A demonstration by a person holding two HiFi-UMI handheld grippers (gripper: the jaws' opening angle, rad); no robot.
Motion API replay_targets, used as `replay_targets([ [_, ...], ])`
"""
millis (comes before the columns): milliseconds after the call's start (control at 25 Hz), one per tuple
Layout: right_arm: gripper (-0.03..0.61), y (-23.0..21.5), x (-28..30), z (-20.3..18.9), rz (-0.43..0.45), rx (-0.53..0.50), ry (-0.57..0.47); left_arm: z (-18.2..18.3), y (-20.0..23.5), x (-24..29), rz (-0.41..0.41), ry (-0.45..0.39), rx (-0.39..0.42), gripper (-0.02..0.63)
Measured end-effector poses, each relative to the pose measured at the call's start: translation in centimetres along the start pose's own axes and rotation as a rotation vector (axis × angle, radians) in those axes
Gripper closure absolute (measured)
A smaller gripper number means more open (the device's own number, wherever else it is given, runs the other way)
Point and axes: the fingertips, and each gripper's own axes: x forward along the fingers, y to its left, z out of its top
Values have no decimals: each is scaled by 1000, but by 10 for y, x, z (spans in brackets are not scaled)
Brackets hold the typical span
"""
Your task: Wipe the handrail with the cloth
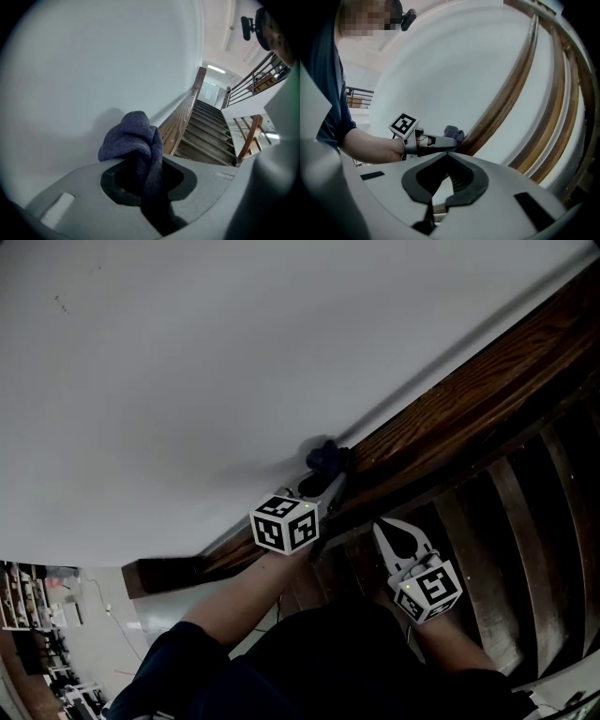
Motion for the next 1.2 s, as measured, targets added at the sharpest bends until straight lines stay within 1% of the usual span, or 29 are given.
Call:
replay_targets([
  [80, 569, -8, -10, 5, -37, 10, -15, 12, -14, 13, -34, 3, 27, 535],
  [200, 569, -17, -24, 17, -73, -6, -33, 33, -38, 31, -78, -8, 67, 535],
  [360, 569, -31, -43, 38, -131, -22, -64, 58, -64, 52, -115, -21, 90, 535],
  [680, 569, -44, -83, 64, -211, -32, -130, 100, -111, 84, -167, -32, 164, 535],
  [880, 569, -56, -104, 62, -249, -23, -150, 120, -133, 105, -182, -56, 196, 535],
  [1040, 569, -48, -113, 56, -250, -20, -147, 124, -146, 107, -185, -68, 211, 535],
  [1200, 569, -31, -112, 60, -219, -44, -148, 121, -157, 94, -211, -72, 197, 535],
])
